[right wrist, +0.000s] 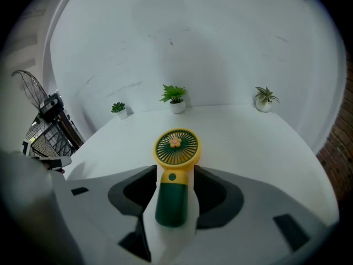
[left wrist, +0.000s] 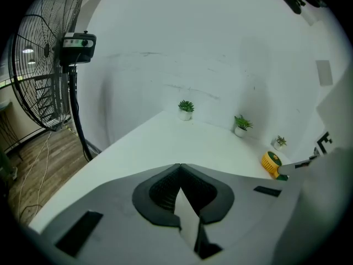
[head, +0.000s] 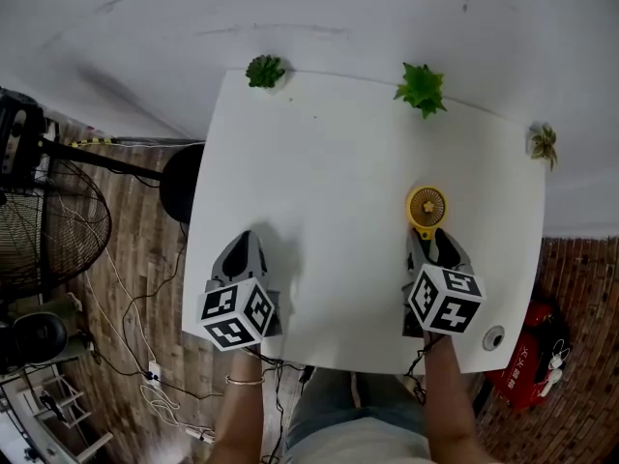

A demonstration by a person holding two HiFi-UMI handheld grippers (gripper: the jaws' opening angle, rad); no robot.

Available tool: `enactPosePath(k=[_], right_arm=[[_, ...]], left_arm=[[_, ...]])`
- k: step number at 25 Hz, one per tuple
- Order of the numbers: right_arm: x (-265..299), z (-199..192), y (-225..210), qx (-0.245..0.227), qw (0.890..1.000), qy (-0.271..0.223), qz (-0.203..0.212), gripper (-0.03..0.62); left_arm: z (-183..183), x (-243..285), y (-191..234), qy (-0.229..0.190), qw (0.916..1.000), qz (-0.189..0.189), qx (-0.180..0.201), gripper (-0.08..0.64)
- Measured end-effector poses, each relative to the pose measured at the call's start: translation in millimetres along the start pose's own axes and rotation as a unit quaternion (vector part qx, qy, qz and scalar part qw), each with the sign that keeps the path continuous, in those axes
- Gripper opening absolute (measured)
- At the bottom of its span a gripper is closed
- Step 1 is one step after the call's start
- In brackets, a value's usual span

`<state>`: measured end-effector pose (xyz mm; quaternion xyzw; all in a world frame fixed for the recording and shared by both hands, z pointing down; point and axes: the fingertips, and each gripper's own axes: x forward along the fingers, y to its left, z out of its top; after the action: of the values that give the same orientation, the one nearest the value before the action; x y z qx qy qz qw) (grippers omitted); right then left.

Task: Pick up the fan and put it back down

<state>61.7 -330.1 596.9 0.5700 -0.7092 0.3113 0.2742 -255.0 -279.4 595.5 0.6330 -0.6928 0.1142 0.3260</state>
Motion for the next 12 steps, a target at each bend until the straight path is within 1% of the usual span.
enactPosePath(k=[6,12], right_arm=[[-11,13,-2,0.0,1.0,-0.017,0.01,0.208],[-42,41,-12,0.007,0.998,-0.056,0.018,0.194]], left_arm=[[15,-6,-10,-0.016,0.9999,-0.003,0.006,0.011],[37,-25,-29,-0.039,0.9991,-0.011,0.013,0.011]])
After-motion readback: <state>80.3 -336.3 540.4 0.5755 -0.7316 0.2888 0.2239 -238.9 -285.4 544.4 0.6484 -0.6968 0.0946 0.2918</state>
